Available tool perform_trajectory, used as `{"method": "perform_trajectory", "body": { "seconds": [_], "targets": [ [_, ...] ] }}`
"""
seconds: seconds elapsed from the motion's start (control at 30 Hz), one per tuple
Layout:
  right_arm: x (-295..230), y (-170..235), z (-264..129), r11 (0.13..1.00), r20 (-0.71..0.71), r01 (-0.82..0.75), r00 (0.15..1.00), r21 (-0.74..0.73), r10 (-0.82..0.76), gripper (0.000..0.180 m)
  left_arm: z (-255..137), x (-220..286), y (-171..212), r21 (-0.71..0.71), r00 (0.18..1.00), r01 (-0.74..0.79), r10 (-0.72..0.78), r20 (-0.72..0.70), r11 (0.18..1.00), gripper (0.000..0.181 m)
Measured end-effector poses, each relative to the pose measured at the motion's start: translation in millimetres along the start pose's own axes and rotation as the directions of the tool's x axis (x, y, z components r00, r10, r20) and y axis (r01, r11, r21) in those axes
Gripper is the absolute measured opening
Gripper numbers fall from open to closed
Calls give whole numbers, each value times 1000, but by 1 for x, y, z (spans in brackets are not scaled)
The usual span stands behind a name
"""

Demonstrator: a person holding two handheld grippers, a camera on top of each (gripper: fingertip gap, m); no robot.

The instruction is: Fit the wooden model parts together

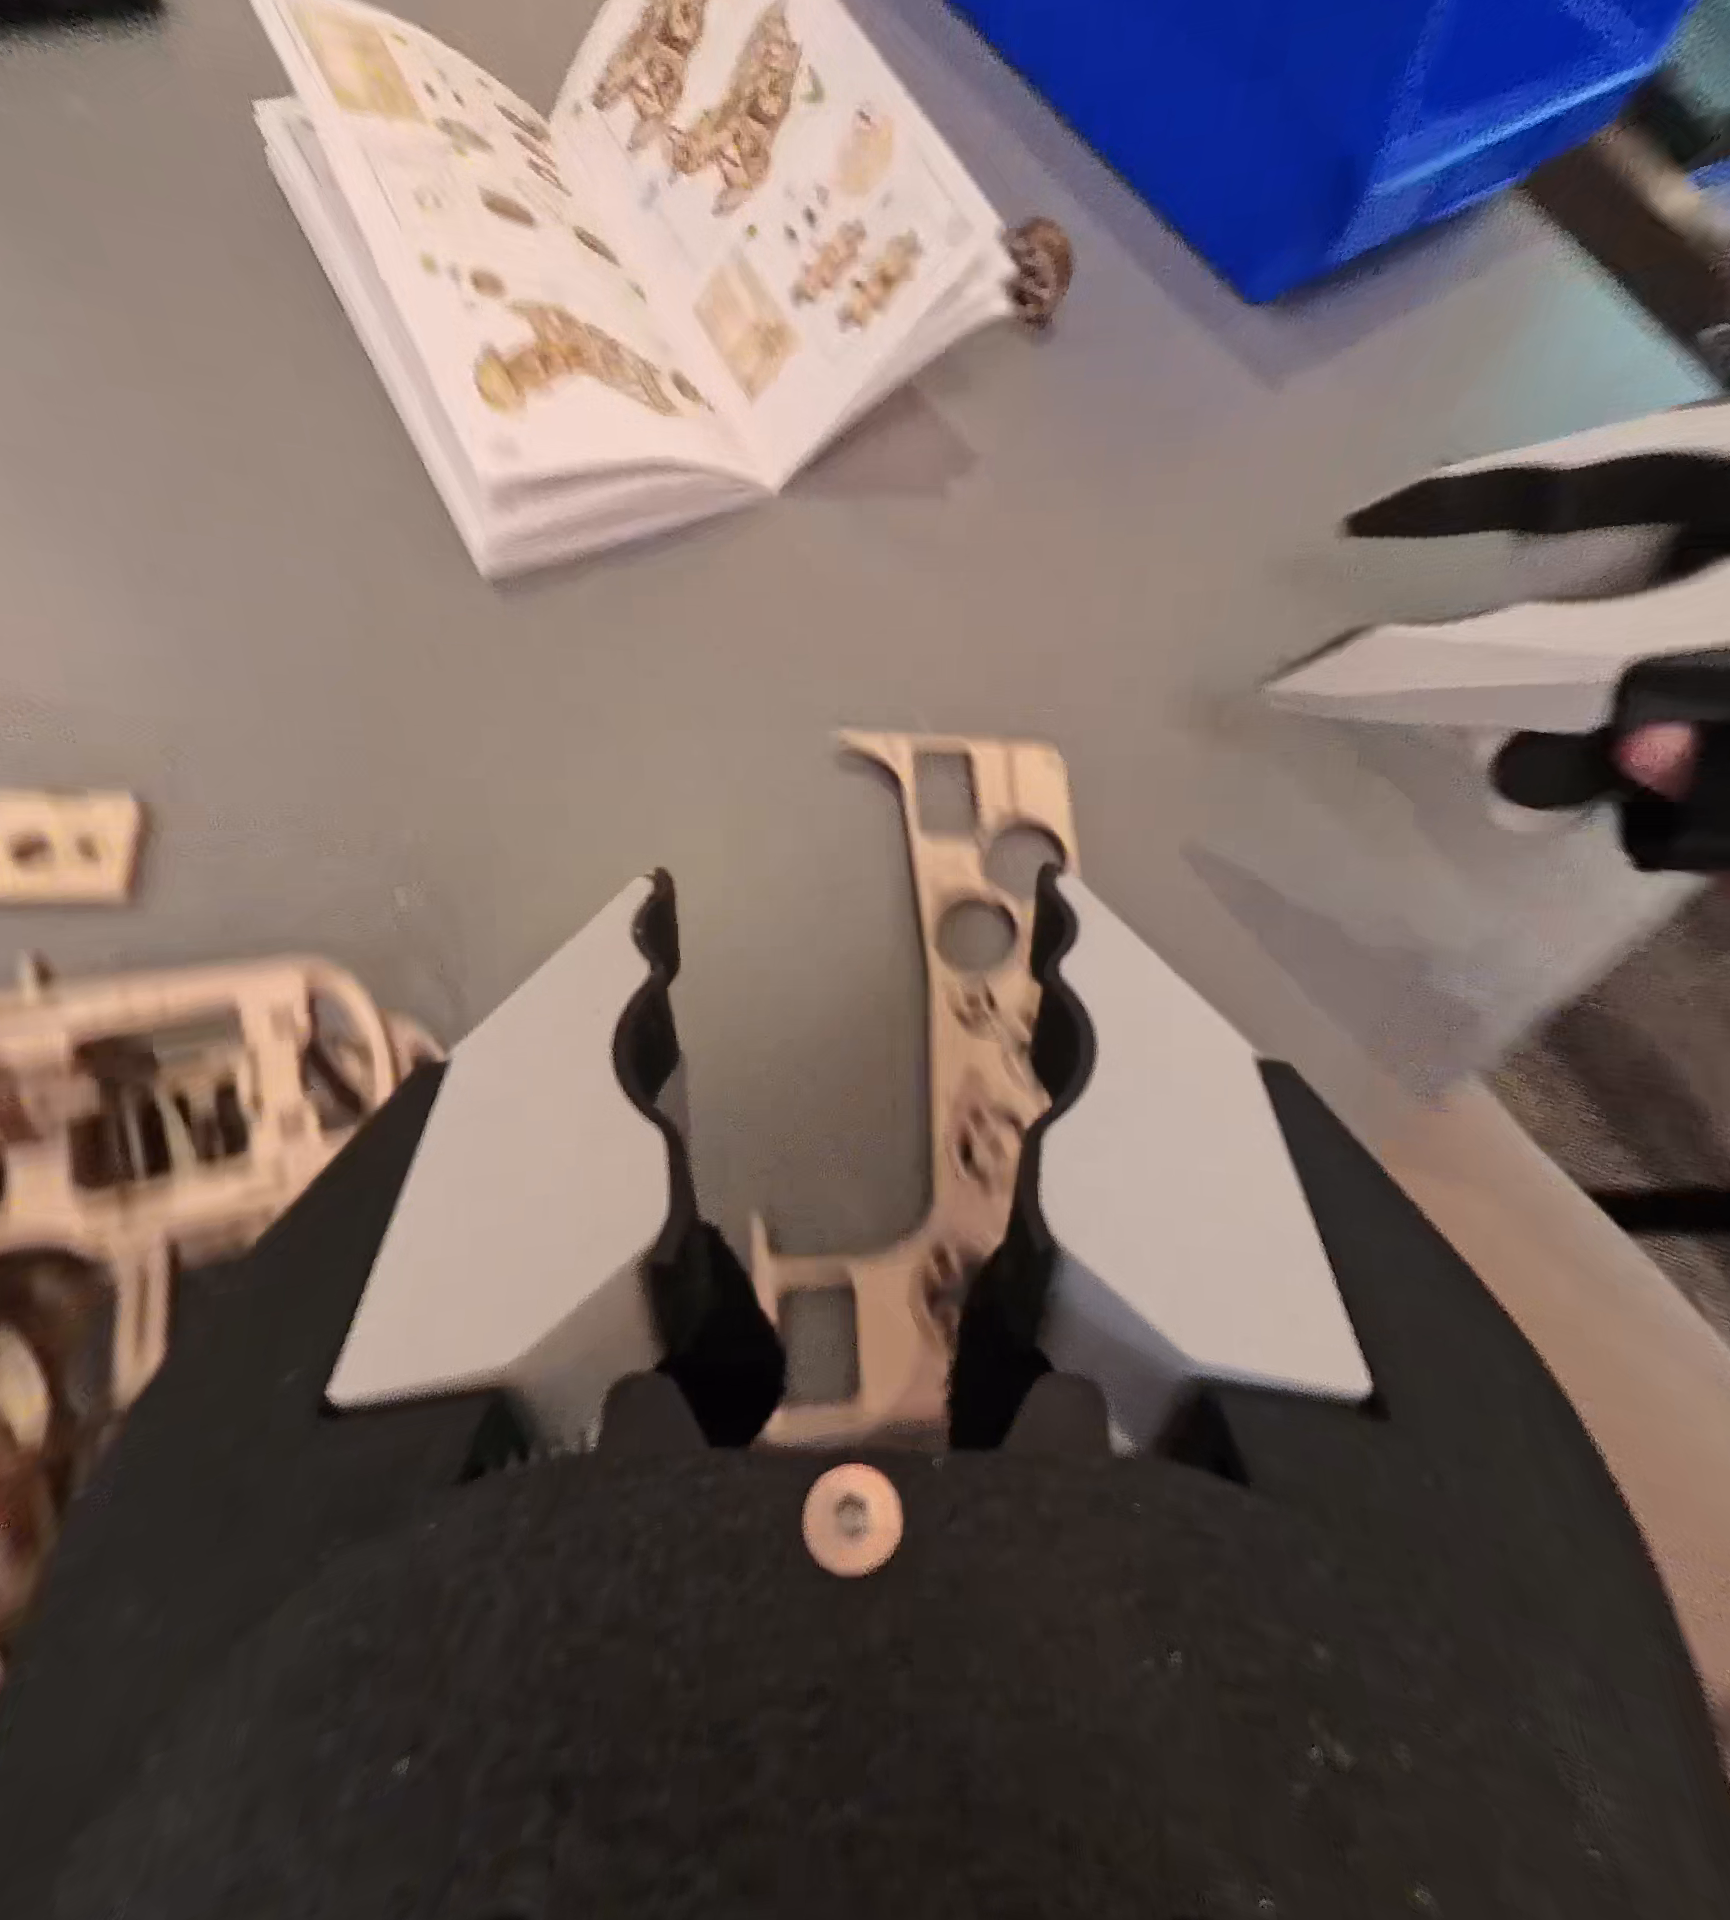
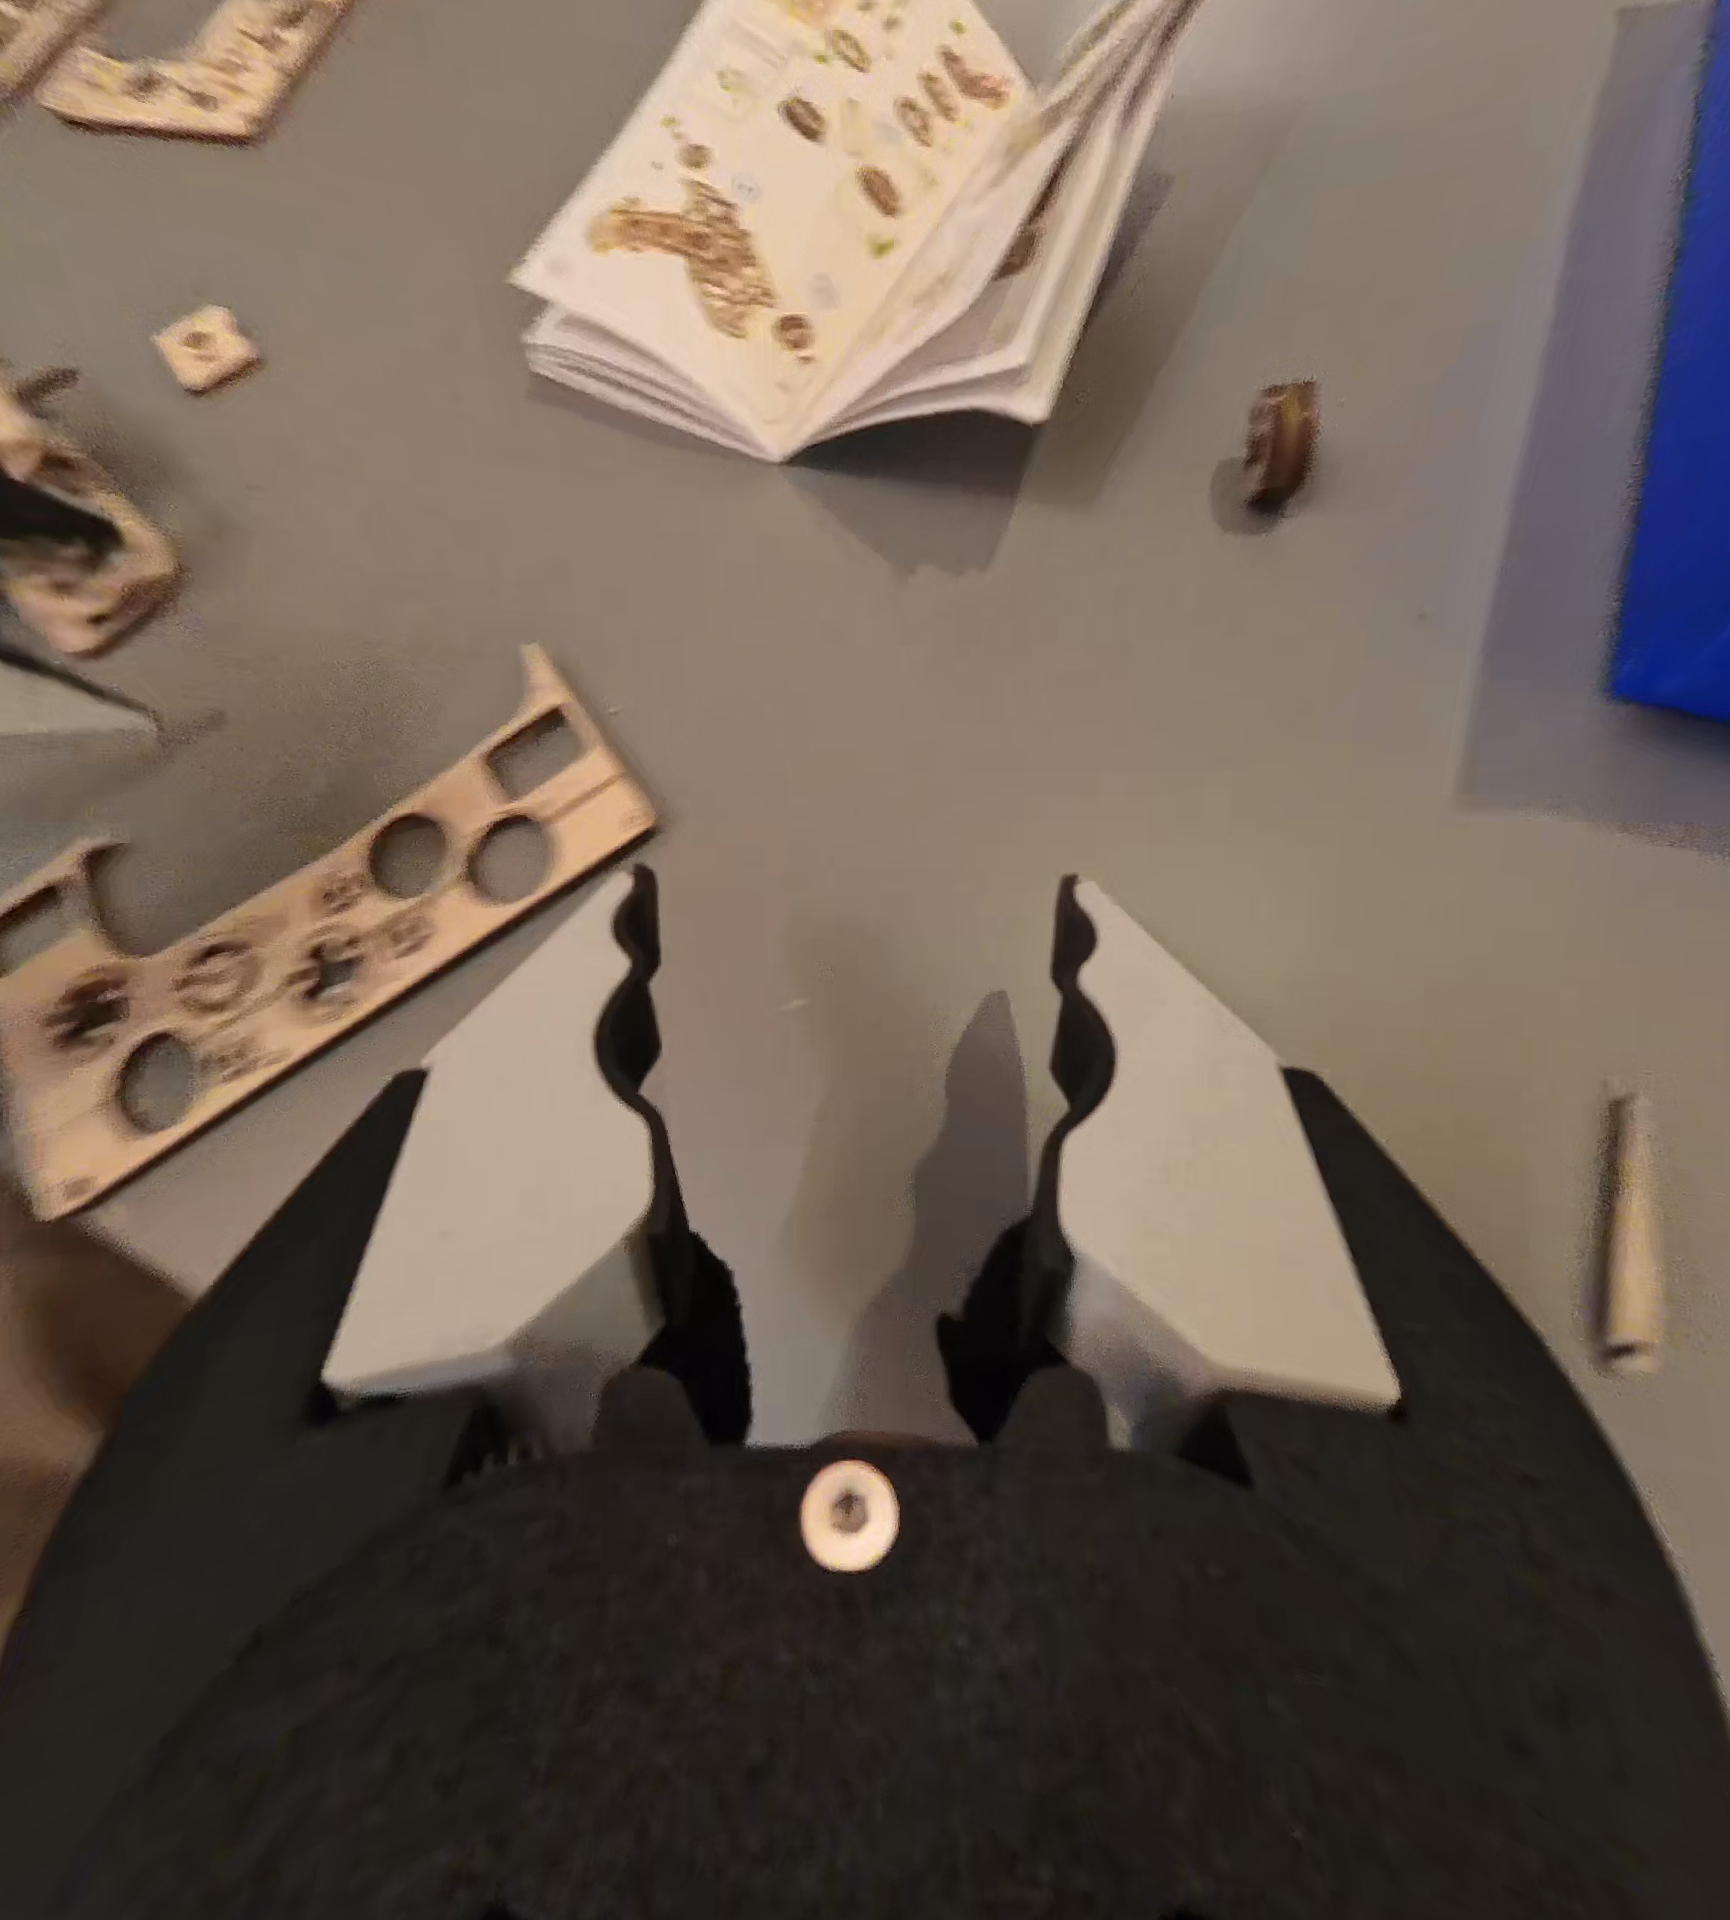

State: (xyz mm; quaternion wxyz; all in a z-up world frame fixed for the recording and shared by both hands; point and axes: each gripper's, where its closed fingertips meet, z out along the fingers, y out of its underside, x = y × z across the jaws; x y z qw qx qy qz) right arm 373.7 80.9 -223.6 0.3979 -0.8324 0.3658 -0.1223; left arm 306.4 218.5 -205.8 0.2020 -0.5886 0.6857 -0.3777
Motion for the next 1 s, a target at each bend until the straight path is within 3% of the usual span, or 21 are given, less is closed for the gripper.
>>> {"method": "perform_trajectory", "body": {
  "seconds": [0.03, 0.2, 0.43, 0.6, 0.77, 1.0],
  "targets": [
    [14, -3, 9, 1000, -37, 13, 999, -7, -13, 75, 17, -9, -13, 0, 998, -17, 17, 61, 1000, 65],
    [52, 1, 39, 996, -99, -86, 992, -26, 83, 91, 76, -44, -35, -44, 976, 20, -10, 219, 999, 68],
    [72, -2, 53, 993, -192, -121, 974, 17, 122, 94, 102, -68, -26, -26, 943, 116, -102, 318, 993, 77],
    [73, -1, 56, 993, -249, -118, 962, -3, 114, 103, 106, -72, -27, -10, 927, 101, -90, 365, 995, 77],
    [71, 2, 63, 989, -269, -142, 955, -42, 125, 146, 106, -72, -28, -8, 924, 103, -93, 372, 995, 77],
    [71, 2, 66, 990, -256, -130, 960, -55, 112, 153, 105, -76, -27, 0, 913, 137, -126, 389, 991, 85]
  ]
}}
